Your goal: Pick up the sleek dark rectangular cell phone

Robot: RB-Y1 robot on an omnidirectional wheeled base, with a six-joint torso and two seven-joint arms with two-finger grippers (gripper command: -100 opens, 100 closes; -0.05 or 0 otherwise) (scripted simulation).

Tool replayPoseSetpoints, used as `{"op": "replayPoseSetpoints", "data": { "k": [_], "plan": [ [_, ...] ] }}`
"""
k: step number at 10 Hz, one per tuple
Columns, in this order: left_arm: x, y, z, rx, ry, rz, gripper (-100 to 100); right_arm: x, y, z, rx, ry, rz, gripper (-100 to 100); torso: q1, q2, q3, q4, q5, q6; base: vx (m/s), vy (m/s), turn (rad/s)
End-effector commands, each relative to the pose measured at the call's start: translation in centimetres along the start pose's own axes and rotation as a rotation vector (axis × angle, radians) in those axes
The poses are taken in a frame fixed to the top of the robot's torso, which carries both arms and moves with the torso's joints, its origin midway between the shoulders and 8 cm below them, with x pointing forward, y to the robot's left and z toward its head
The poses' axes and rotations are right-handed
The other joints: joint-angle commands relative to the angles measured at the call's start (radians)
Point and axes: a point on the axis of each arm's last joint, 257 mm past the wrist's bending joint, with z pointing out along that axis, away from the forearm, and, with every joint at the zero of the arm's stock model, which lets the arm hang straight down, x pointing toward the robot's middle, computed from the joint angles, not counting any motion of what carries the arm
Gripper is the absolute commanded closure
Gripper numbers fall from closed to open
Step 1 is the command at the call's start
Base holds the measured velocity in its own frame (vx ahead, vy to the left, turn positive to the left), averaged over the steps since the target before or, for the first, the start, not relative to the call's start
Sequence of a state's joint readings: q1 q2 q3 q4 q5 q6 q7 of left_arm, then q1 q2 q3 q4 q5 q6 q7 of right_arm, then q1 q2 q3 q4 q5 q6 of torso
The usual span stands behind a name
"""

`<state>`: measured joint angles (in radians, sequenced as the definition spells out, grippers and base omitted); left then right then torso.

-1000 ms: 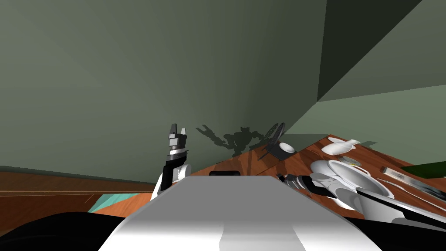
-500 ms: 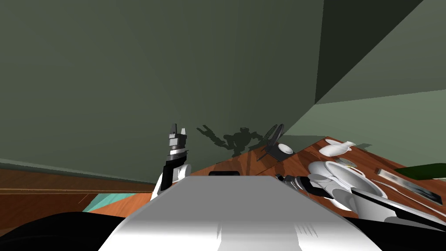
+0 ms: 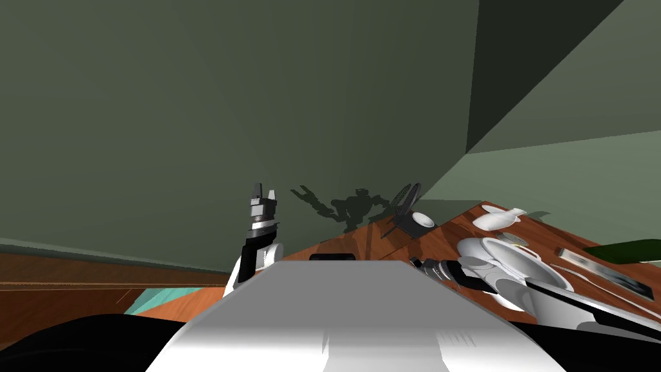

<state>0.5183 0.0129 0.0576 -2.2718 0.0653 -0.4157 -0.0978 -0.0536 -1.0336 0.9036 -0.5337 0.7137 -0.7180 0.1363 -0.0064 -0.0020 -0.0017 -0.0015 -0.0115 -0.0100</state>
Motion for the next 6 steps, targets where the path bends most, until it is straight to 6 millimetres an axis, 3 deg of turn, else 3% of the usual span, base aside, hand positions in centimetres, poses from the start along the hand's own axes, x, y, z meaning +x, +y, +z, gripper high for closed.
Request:
{"op": "replayPoseSetpoints", "data": {
  "k": [1, 3, 5, 6],
  "plan": [
    [0.0, 0.0, 0.0, 0.0, 0.0, 0.0, 0, -0.6, -1.3, -1.3, 0.008, -0.001, -0.011, 100, 0.0, 0.0, 0.0, 0.0, 0.0, 0.0, -0.021, 0.072, -0.043],
    [0.0, 0.0, 0.0, 0.0, 0.0, 0.0, 0, -1.0, -2.4, -2.5, 0.013, -0.001, -0.022, 100, 0.004, 0.001, 0.001, 0.001, 0.001, 0.0, -0.028, 0.085, -0.048],
    [0.0, 0.0, 0.0, 0.0, 0.0, 0.0, 0, -1.0, -2.4, -2.4, 0.013, -0.001, -0.021, 100, 0.001, 0.001, 0.001, 0.0, 0.001, 0.0, -0.009, 0.029, -0.004],
    [0.0, 0.0, 0.0, 0.0, 0.0, 0.0, 0, -1.0, -2.4, -2.4, 0.013, -0.001, -0.021, 0, -0.001, 0.0, 0.0, 0.0, 0.0, 0.0, 0.0, 0.0, 0.0]
  ]
}}
